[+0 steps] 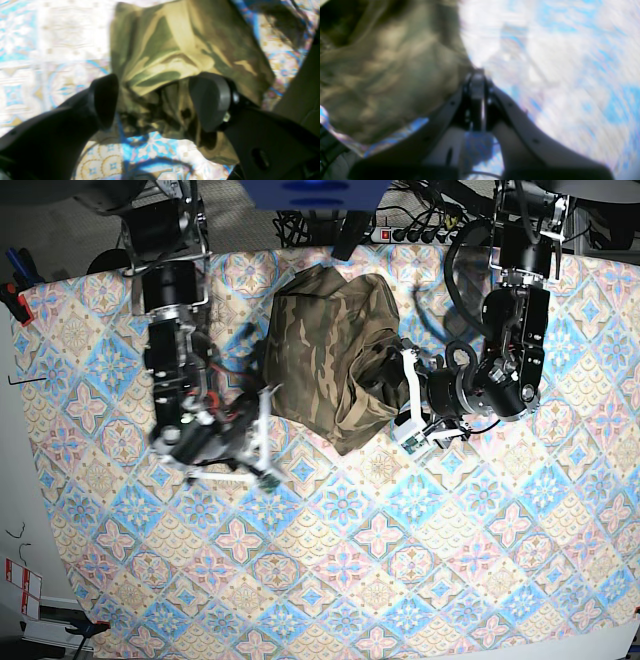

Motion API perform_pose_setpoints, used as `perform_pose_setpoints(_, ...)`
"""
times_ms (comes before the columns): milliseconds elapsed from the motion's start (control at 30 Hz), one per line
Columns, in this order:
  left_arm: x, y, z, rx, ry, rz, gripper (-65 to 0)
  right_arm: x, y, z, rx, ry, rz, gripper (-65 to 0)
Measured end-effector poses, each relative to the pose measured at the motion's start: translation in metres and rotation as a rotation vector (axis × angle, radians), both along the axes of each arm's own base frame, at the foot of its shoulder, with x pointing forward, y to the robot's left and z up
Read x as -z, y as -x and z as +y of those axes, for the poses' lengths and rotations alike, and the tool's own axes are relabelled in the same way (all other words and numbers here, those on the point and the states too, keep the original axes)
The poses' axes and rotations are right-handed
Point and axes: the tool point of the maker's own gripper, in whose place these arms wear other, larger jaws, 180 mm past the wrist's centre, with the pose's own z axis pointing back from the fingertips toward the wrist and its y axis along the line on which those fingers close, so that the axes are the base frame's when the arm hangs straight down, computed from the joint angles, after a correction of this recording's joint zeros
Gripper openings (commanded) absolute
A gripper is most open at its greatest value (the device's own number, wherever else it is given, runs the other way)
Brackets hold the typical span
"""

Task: Fold the T-shirt properly
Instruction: 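Press and tuck the bundle's edge with the left gripper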

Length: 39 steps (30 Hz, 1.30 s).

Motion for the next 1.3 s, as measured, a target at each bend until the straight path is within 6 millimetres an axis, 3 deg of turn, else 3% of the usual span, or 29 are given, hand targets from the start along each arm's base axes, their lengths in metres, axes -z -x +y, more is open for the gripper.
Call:
perform_pose_setpoints(167, -0.01, 0.001, -0.043, 0.136, 0.025, -0.026, -17.0, -0.009, -0.01, -0.049, 0.142, -0.002, -0.032, -63.1)
perform_pose_setpoints(267, -0.007, 0.012, -0.053, 0.172, 0.04, -0.01, -17.0, 0.001, 0.0, -0.069, 0.189, 0.016, -0.003, -63.1)
perform_pose_setpoints(367, -0.007, 0.007, -0.052, 0.165, 0.019, -0.018, -17.0, 0.017, 0.019, -0.075, 0.199, 0.049, 0.057, -63.1)
perform_pose_setpoints(433, -0.009, -0.003, -0.052, 0.159, 0.008, -0.037, -17.0, 0.014, 0.016, -0.068, 0.187, 0.018, 0.043, -63.1)
perform_pose_setpoints(500, 0.002, -0.01, -0.045, 0.137, -0.024, -0.023, -17.1, 0.01, 0.011, -0.066, 0.184, 0.005, 0.024, -63.1)
perform_pose_setpoints(633, 0.055, -0.007, -0.002, 0.09, -0.219, 0.07, -17.1, 0.014, 0.016, -0.073, 0.192, 0.031, 0.038, -63.1)
perform_pose_setpoints(767, 0.095, 0.0, 0.02, 0.037, -0.259, 0.13, -17.1, 0.02, 0.023, -0.072, 0.186, 0.029, 0.059, -63.1)
perform_pose_setpoints(900, 0.095, -0.007, 0.046, -0.114, -0.189, 0.138, -17.1, 0.021, 0.025, -0.084, 0.196, 0.065, 0.059, -63.1)
perform_pose_setpoints(967, 0.09, -0.01, 0.066, -0.166, -0.216, 0.133, -17.1, 0.022, 0.027, -0.085, 0.197, 0.069, 0.065, -63.1)
perform_pose_setpoints(1033, 0.071, -0.022, 0.07, -0.185, -0.228, 0.065, -17.1, 0.022, 0.027, -0.083, 0.194, 0.059, 0.065, -63.1)
perform_pose_setpoints(1133, 0.014, -0.051, 0.042, -0.157, -0.164, -0.135, -17.1, 0.02, 0.024, -0.075, 0.18, 0.039, 0.055, -63.1)
perform_pose_setpoints(1200, -0.02, -0.057, 0.019, -0.133, -0.124, -0.231, -17.1, 0.021, 0.025, -0.078, 0.184, 0.05, 0.059, -63.1)
perform_pose_setpoints(1300, -0.037, -0.047, 0.009, -0.106, -0.186, -0.246, -17.1, 0.021, 0.025, -0.078, 0.184, 0.052, 0.061, -63.1)
